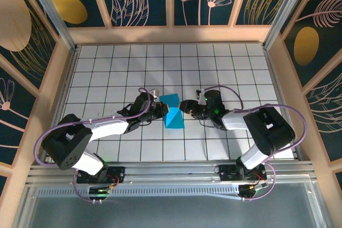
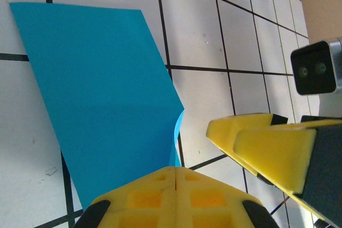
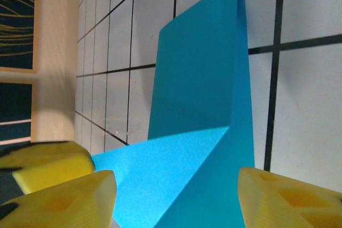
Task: Fold a paper plane with a square sheet of paper (fold left side to right side)
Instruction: Turn over the paper at the center of the table.
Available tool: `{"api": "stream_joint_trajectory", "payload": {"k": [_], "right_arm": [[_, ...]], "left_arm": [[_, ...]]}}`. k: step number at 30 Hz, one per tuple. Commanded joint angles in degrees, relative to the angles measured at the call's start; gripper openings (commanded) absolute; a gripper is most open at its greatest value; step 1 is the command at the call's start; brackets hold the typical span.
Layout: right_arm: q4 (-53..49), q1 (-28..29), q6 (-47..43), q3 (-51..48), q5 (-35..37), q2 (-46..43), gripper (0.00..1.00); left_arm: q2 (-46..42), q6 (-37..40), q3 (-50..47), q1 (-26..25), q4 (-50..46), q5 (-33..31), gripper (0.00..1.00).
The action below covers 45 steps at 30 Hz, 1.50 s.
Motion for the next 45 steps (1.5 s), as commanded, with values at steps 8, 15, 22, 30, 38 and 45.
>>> {"api": "stream_joint_trajectory", "payload": {"k": [8,15,22,30,38,45], "right_arm": [[3.8,0.9,5.1,2.9,0.3,5.1,0.54],[6.4,2.1,7.2,4.1,-0.3,8.5,0.52],[6.3,3.0,7.9,5.9,-0.5,11.0,0.52],[9.1,3.5,7.9,5.8,-0.6,11.5,0.48],[7.7,3.8,6.9,6.3,0.1,12.5,0.39],[6.0,4.4,4.8,7.4,1.1,12.5,0.21]], "left_arm": [[-1.8,-2.5,-2.1,0.3,2.9,-1.4,0.00],[-1.7,-2.7,-2.3,0.3,3.0,-1.5,0.00],[-1.7,-2.6,-2.3,0.3,2.7,-1.7,0.00],[-0.2,-2.4,-2.5,0.3,1.0,-2.8,0.00],[1.4,-2.4,-2.9,0.3,1.3,-2.8,0.00],[1.6,-2.5,-2.8,0.3,1.0,-3.2,0.01]]}}
